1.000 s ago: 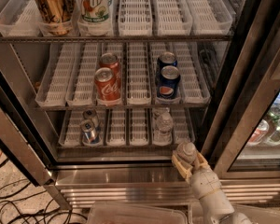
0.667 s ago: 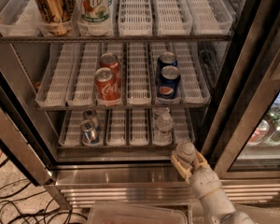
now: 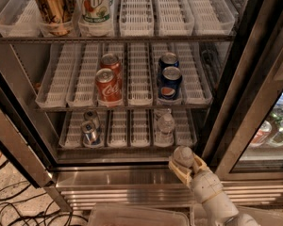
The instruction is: Pick water bottle from bottom shelf of fridge
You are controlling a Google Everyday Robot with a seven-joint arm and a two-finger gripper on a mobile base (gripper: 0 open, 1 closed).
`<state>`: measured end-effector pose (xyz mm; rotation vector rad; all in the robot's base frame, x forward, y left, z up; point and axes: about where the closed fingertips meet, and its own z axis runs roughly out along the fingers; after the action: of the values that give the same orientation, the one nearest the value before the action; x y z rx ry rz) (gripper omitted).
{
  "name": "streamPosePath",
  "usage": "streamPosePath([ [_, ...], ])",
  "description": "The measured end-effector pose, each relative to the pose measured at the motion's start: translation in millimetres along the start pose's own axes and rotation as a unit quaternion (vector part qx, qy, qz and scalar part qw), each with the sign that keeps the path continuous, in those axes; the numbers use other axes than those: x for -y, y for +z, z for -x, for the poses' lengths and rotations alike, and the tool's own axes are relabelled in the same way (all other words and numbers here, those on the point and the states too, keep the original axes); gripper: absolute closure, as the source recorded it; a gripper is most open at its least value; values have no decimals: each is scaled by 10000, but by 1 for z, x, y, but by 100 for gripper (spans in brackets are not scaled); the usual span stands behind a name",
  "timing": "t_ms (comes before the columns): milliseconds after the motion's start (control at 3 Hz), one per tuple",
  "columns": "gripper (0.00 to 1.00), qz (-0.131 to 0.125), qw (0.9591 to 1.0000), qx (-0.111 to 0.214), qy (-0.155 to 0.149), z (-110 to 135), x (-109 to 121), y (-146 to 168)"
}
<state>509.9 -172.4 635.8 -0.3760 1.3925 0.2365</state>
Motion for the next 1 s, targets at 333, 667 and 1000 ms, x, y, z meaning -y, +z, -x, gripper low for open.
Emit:
streamPosePath([
  [333,100,0,10000,0,0,0,0,0],
  [667,100,125,9999,63,-77,3,-3,-2],
  [1000,100,463,9987,49,-230,11,-7,-5],
])
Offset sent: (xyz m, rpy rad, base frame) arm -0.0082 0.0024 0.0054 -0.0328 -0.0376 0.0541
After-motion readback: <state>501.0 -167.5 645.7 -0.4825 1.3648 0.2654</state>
